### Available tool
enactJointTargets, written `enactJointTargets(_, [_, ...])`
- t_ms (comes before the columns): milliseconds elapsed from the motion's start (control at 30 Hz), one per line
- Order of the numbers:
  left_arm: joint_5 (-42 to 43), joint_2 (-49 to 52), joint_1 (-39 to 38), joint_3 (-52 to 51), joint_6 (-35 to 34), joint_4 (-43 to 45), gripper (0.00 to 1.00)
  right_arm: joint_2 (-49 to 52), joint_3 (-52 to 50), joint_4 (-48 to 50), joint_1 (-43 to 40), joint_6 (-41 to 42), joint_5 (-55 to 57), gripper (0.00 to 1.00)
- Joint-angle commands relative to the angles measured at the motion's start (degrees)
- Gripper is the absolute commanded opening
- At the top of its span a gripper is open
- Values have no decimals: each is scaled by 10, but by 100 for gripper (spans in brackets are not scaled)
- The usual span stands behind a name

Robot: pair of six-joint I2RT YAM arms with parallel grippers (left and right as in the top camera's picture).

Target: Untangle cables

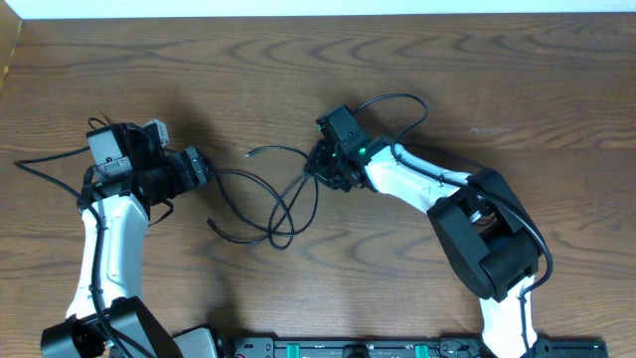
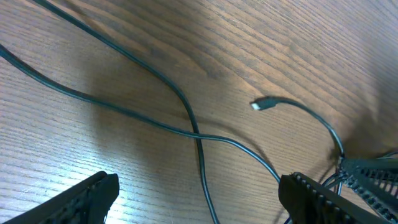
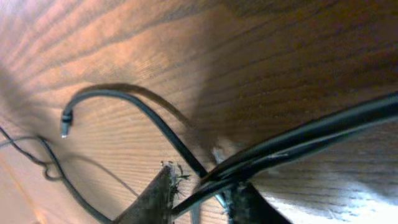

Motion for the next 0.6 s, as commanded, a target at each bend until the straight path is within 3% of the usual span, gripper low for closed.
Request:
enactJointTargets(0, [7,1,-1,-8,8,-1,87,20,-11,-6,5,0,28,1])
enactJointTargets(300, [7,1,-1,-8,8,-1,88,17,-11,-4,-9,0,-8,1])
enactJointTargets(567, [5,1,-1,-8,8,-1,87,-42,-11,-3,-33,-66,-36,1])
